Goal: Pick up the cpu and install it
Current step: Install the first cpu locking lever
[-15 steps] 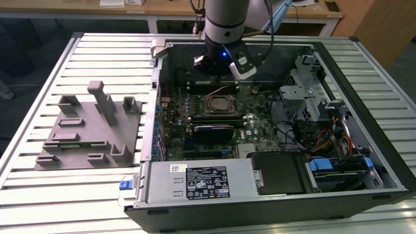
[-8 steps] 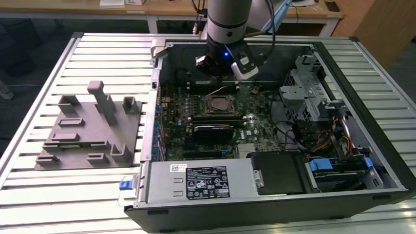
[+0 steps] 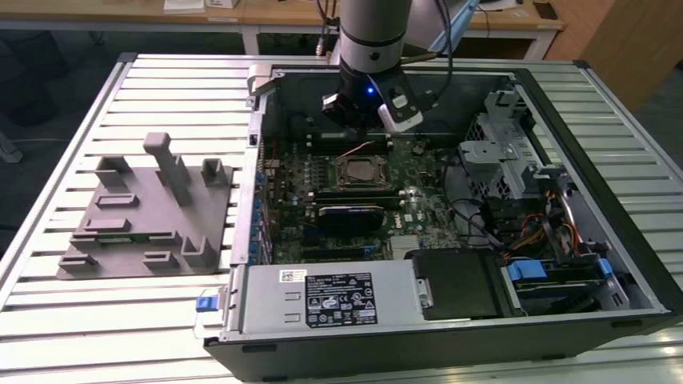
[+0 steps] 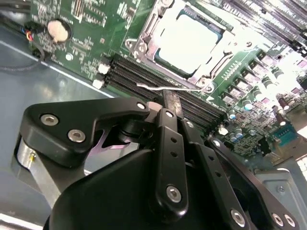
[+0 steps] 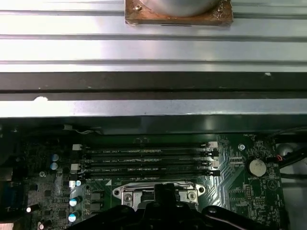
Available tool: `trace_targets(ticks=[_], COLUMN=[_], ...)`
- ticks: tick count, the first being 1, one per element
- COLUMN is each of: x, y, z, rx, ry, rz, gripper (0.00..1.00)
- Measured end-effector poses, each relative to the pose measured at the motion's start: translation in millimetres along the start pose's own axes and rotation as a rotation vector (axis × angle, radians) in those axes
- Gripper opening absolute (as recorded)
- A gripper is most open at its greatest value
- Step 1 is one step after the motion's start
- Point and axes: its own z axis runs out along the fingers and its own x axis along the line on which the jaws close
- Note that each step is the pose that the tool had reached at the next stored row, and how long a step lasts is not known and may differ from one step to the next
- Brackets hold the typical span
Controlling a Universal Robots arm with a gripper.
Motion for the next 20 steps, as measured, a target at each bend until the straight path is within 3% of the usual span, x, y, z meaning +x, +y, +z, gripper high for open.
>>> trace_targets(ticks=[2, 3, 4, 9, 20], x=[0.1, 0.0, 0.1, -0.7, -0.5], y=[-0.3, -1.3, -1.5, -1.6, 5.9], z=[1.1, 6.0, 6.8, 10.3, 17.9], rx=[0.0091, 0.0303, 0.0331, 0.0425, 0.0508], ry=[-0.0053, -0.0143, -0.0153, -0.0193, -0.023], rz=[0.012, 0.041, 0.045, 0.062, 0.077], gripper=[0.11, 0.11, 0.11, 0.11, 0.11])
